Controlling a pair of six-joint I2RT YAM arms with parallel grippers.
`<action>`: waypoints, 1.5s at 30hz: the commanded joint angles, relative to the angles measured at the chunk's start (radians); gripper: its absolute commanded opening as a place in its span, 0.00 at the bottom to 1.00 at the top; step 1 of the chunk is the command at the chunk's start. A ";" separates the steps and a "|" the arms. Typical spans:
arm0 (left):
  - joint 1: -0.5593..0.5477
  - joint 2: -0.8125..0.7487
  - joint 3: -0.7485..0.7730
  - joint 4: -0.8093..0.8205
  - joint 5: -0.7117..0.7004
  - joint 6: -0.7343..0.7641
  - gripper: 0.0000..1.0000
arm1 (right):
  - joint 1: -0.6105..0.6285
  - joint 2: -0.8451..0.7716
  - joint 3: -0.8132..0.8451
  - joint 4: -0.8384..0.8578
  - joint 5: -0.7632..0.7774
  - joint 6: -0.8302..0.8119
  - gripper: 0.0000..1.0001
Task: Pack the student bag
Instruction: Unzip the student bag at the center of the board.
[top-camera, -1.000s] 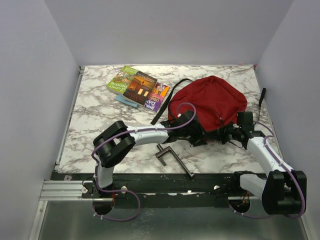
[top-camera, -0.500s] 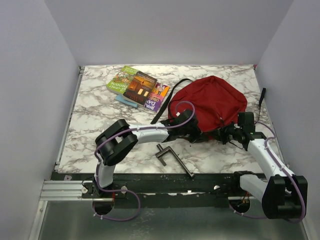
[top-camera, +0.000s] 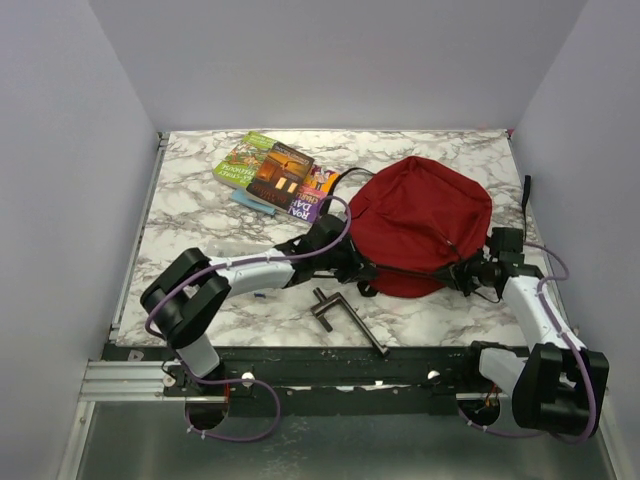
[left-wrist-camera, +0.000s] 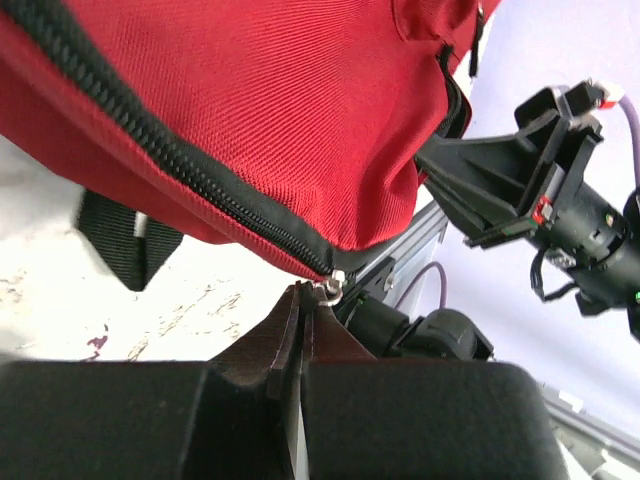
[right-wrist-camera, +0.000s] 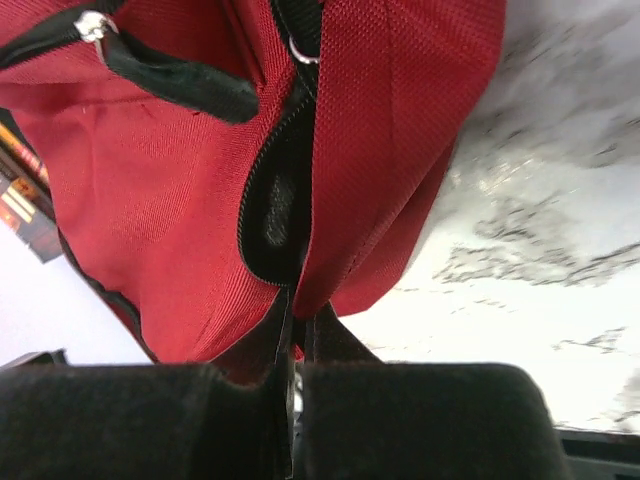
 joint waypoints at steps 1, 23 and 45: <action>0.115 -0.001 0.026 -0.059 0.170 0.222 0.00 | -0.077 0.005 0.058 -0.054 0.333 -0.172 0.00; 0.098 0.153 0.185 -0.101 0.387 0.321 0.00 | 0.368 -0.028 0.231 -0.112 0.086 -0.198 0.62; 0.048 0.148 0.256 -0.332 0.238 0.402 0.00 | 0.369 0.064 0.030 0.176 0.258 0.239 0.15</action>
